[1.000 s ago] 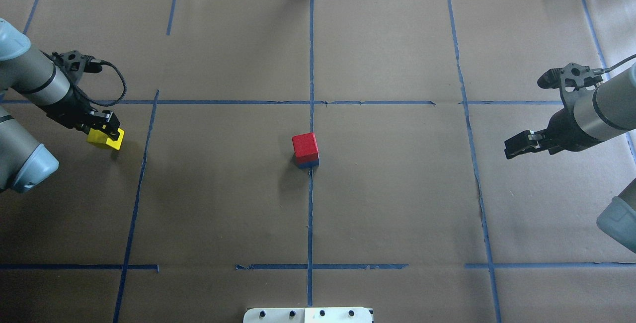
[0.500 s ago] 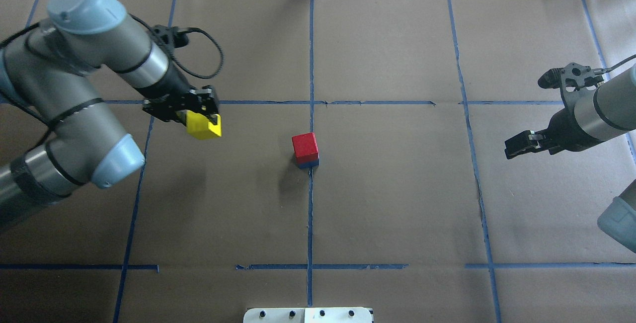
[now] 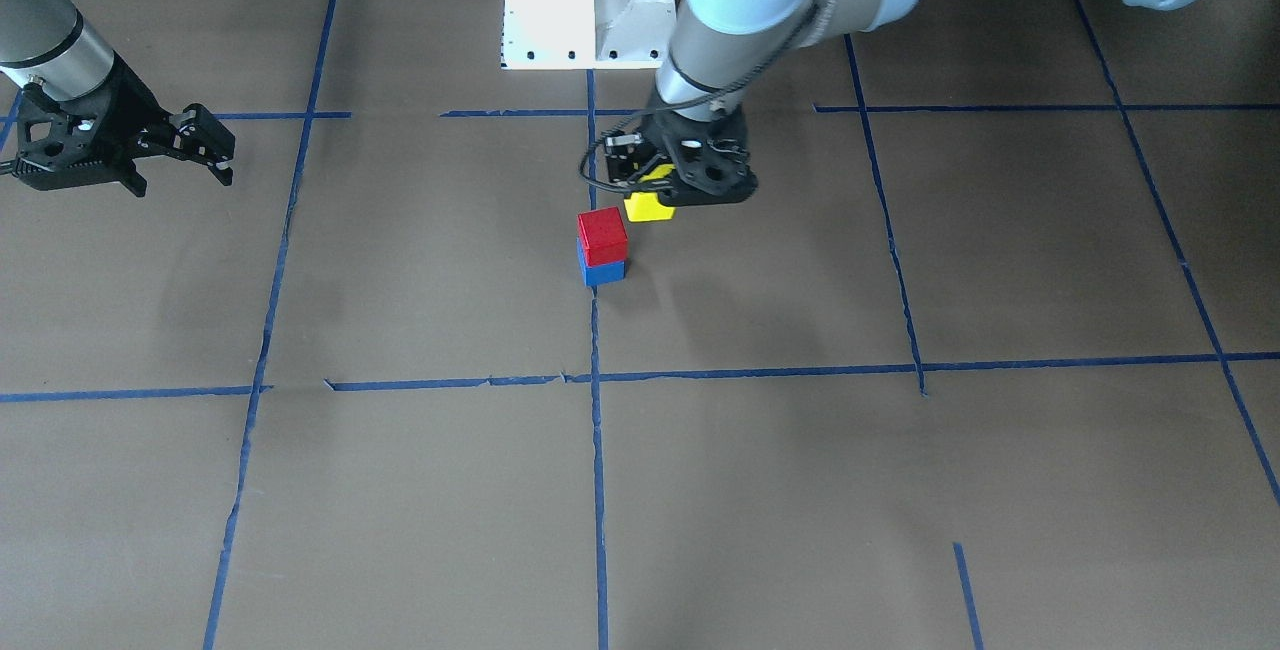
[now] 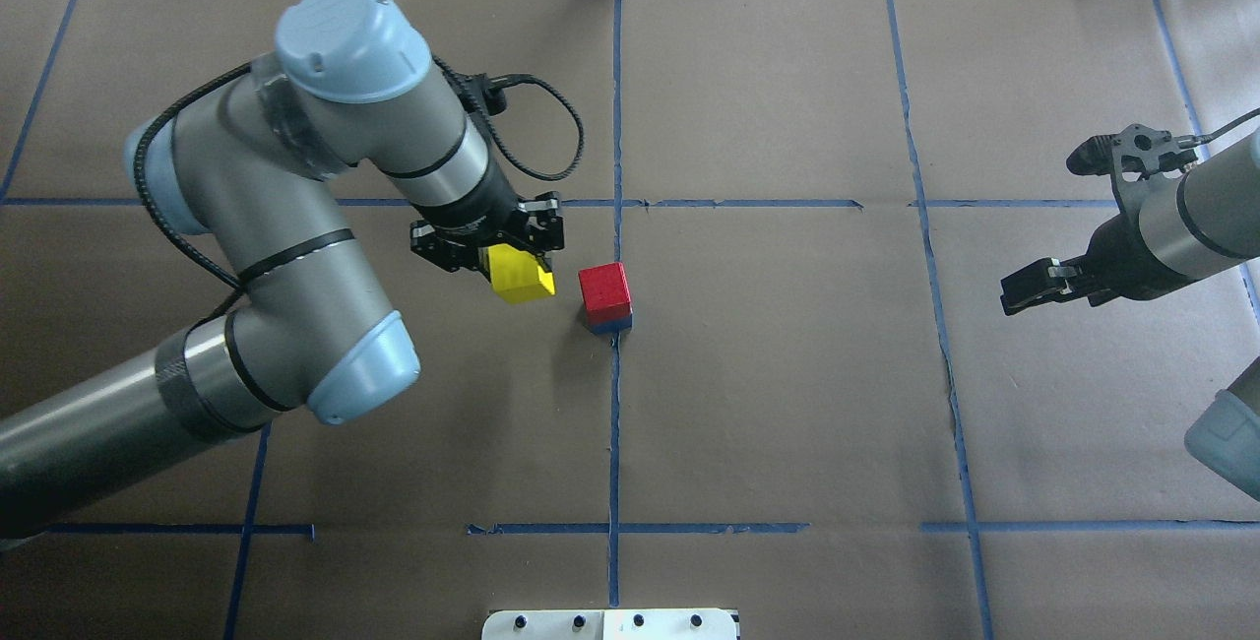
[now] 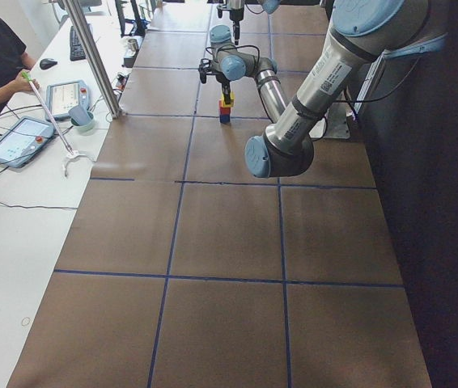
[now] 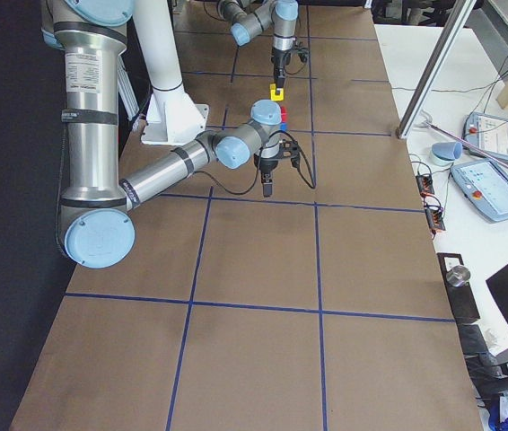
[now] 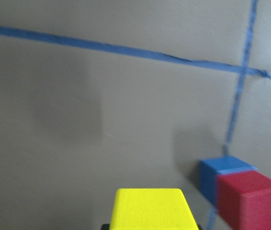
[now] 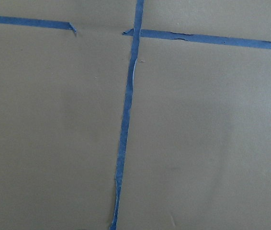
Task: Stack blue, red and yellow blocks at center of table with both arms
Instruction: 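Carry the yellow cube with the left gripper onto the red cube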
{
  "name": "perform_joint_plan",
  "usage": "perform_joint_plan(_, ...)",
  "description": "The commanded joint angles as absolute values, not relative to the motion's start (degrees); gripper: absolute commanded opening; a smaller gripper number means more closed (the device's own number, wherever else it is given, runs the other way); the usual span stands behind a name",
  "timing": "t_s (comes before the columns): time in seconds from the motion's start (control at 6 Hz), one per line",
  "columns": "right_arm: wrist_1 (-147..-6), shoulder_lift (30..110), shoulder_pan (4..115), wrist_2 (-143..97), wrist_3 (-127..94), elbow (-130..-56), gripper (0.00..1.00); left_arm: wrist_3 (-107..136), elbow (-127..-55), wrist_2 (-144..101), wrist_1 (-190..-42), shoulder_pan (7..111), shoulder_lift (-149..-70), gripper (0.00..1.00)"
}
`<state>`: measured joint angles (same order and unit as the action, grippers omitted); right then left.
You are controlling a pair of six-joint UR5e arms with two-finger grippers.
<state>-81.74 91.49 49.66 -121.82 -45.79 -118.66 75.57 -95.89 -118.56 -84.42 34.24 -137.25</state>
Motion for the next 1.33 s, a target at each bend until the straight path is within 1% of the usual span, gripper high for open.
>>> perform_joint_plan(0.0, -81.7, 91.5, 49.7, -121.8, -45.9, -118.7, 1.00, 76.8, -90.4, -116.2, -83.4, 33.2, -141.8, 0.00)
perform_joint_plan(0.67, -81.7, 91.4, 49.6, -121.8, -45.8, -118.6, 1.00, 77.1, -90.0, -114.3, -83.3, 33.0, -142.0, 0.00)
perform_joint_plan(0.83, -81.7, 91.4, 49.6, -121.8, -45.8, -118.6, 1.00, 77.1, -89.9, -113.6, -83.4, 32.4, -142.0, 0.08)
perform_joint_plan(1.0, -81.7, 91.3, 49.6, -121.8, -45.9, -118.5, 1.00, 77.1, -89.9, -113.6, -83.4, 32.4, -142.2, 0.28)
perform_joint_plan(1.17, -81.7, 91.2, 49.5, -121.8, -45.9, -118.4, 1.00, 77.1, -89.9, -113.6, -83.3, 32.4, -142.5, 0.28)
